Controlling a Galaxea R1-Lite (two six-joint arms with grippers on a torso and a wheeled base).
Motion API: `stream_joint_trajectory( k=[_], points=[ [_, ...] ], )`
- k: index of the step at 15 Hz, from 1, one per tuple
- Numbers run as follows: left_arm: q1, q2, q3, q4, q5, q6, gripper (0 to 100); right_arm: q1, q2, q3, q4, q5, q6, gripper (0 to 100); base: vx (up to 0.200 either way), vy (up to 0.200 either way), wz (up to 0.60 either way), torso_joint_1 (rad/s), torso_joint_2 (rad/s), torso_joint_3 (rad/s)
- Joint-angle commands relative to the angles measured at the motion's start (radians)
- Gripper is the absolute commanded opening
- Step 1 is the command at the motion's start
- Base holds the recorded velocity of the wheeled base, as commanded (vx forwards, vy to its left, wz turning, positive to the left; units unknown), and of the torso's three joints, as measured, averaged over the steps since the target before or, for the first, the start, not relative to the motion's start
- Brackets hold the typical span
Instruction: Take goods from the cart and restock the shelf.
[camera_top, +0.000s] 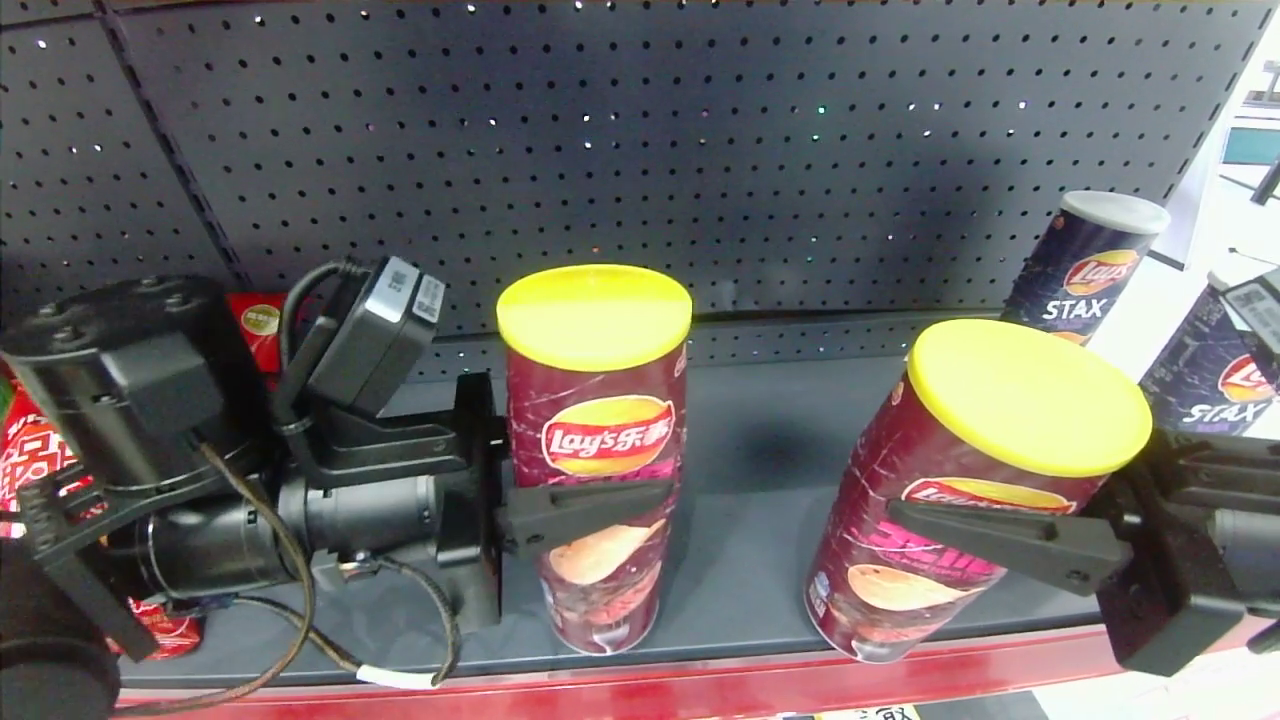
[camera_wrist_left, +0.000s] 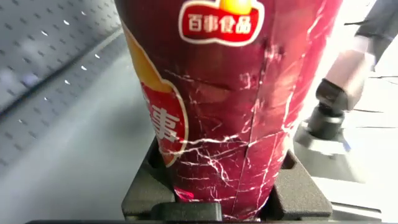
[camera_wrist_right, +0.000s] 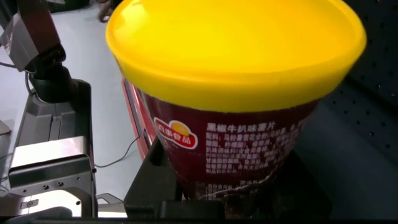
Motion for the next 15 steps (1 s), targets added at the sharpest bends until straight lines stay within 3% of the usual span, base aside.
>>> stream_joint_trajectory(
  k=[1,6,11,15],
  points=[
    [-0.003,-0.036,0.027,-0.001,0.001,-0.003,0,0.001,0.001,-0.001,-0.001,0.001,0.000,0,0.000,0.000,0.00,0.000,0.00,0.000],
    [-0.025,0.076,-0.057,-0.015,0.004,-0.008,0,0.004,-0.003,0.001,-0.001,0.001,0.000,0,0.000,0.000,0.00,0.000,0.00,0.000],
    [-0.089,0.192,-0.074,-0.138,0.007,-0.100,0,0.007,-0.005,0.004,-0.001,0.001,-0.002,0,0.000,0.000,0.00,0.000,0.00,0.000],
    [-0.088,0.240,-0.077,-0.141,0.007,-0.091,0,0.007,-0.005,0.004,-0.002,0.001,0.000,0,0.000,0.000,0.00,0.000,0.00,0.000]
  ],
)
